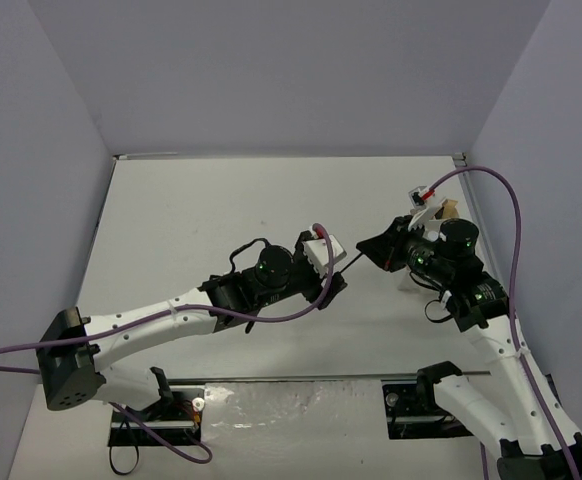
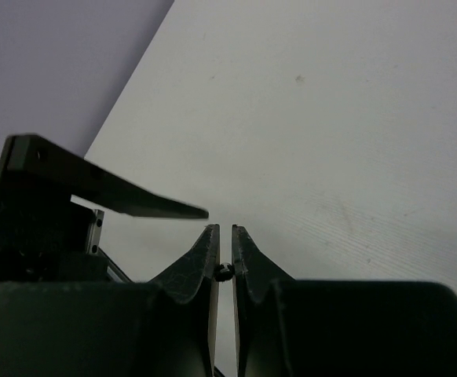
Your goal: Organize the makeup
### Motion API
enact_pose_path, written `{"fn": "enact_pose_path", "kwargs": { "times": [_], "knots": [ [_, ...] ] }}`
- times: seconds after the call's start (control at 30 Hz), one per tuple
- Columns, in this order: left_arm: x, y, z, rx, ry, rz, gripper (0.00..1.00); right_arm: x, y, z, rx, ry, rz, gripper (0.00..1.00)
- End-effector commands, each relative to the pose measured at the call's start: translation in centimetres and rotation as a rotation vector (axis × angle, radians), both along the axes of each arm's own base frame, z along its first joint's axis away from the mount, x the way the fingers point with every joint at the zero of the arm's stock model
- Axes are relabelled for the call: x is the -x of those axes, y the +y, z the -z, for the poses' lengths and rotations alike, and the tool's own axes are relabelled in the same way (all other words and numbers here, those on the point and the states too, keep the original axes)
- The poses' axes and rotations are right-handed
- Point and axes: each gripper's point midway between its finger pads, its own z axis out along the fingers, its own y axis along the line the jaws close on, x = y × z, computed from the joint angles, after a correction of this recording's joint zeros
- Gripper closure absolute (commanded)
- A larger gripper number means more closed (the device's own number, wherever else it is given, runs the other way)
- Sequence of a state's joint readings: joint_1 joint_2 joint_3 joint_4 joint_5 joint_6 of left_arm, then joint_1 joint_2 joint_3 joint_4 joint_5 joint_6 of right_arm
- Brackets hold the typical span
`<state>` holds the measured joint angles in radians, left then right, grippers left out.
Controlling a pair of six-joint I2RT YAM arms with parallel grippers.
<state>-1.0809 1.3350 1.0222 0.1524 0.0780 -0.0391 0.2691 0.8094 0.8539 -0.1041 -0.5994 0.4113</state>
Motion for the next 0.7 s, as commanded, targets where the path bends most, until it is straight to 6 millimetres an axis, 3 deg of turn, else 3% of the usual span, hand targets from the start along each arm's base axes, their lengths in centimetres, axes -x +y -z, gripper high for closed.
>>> {"fn": "enact_pose_path", "kwargs": {
  "times": [0.0, 0.1, 0.17, 0.33, 0.5, 0.67],
  "knots": [
    [-0.5, 0.5, -5.2, 0.132, -0.053, -0.057, 0.23, -1.3, -2.1, -2.6, 0.049, -0.126, 0.131, 1.0],
    [-1.3, 1.6, -4.9, 0.122, -0.04, -0.13, 0.08, -2.0, -4.8, -2.9, 0.105, -0.15, 0.286, 1.0],
    [-2.2, 2.7, -4.5, 0.108, -0.025, -0.207, 0.03, -2.1, -6.7, -2.9, 0.144, -0.148, 0.383, 1.0],
    [-4.2, 6.8, -2.8, 0.053, 0.065, -0.38, 0.03, -2.1, -13.6, -2.6, 0.287, -0.129, 0.732, 1.0],
    [-6.5, 14.0, -0.2, 0.038, 0.223, -0.611, 0.03, -1.1, -18.8, -2.4, 0.411, -0.113, 0.992, 1.0],
    [-7.0, 20.7, 0.8, 0.048, 0.301, -0.786, 0.03, -0.8, -21.1, -1.6, 0.475, -0.083, 1.129, 1.0]
  ]
}}
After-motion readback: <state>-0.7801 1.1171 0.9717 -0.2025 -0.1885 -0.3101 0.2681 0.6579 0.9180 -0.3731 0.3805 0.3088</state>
